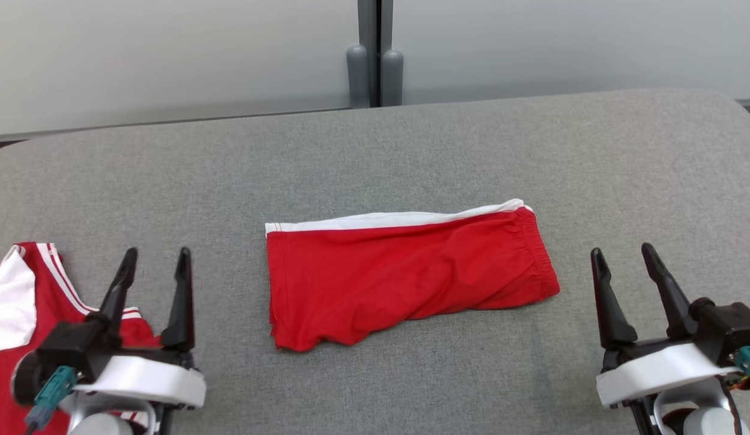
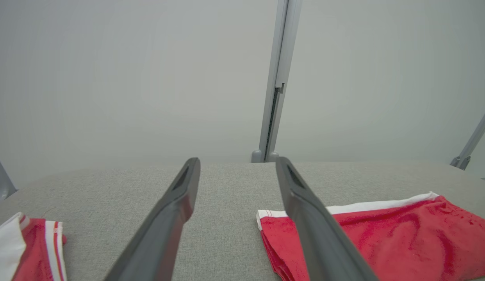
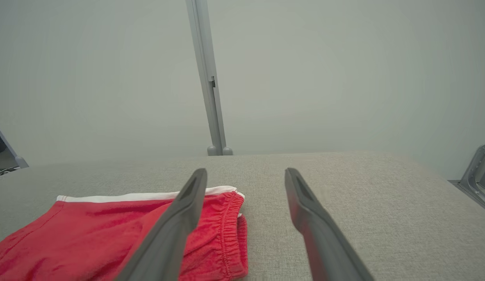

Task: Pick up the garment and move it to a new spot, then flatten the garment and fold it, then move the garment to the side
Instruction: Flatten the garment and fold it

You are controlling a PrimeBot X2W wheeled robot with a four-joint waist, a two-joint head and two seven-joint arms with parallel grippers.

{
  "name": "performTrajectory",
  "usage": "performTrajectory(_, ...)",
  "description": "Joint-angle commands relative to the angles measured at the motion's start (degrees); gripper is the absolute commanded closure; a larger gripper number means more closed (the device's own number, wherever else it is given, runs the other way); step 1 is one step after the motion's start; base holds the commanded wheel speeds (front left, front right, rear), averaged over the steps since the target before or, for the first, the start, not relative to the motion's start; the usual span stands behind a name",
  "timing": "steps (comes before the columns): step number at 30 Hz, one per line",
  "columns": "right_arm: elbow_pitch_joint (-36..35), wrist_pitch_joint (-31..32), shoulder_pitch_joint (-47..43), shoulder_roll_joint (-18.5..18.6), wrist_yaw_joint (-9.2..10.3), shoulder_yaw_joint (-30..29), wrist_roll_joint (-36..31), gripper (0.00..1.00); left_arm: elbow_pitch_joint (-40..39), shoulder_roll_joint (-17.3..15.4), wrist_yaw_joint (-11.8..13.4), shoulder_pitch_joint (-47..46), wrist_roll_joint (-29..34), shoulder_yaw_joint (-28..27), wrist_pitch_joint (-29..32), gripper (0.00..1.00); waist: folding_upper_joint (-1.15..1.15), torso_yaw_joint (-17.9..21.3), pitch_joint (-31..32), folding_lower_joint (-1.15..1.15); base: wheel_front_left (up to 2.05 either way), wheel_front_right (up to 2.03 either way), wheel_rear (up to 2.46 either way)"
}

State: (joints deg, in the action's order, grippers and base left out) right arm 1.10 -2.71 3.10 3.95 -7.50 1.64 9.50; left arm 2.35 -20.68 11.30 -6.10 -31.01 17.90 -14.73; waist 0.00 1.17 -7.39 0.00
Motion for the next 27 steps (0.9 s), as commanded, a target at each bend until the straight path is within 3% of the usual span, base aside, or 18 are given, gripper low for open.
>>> performTrajectory(1,-0.18,0.69,-1.25,0.54,0.02,0.21,0.07,0.0,-0.74,-1.84,0.8,1.47,0.76,-0.76,0.13,0.0,0.0,-0.24,1.19,0.0,0.0,0.0,0.0)
performTrajectory(13,-1.64,2.25,-3.12,0.78,0.02,-0.11,0.34,0.0,-3.3,-3.26,3.0,4.51,0.93,-1.06,1.45,0.0,0.0,-0.23,2.36,0.0,0.0,0.0,0.0)
performTrajectory(27,-0.76,2.99,-1.26,1.33,0.02,-2.16,-0.03,0.0,-6.09,-3.4,2.67,2.15,1.11,-0.24,2.45,0.0,0.0,-3.19,-0.29,0.0,0.0,0.0,0.0)
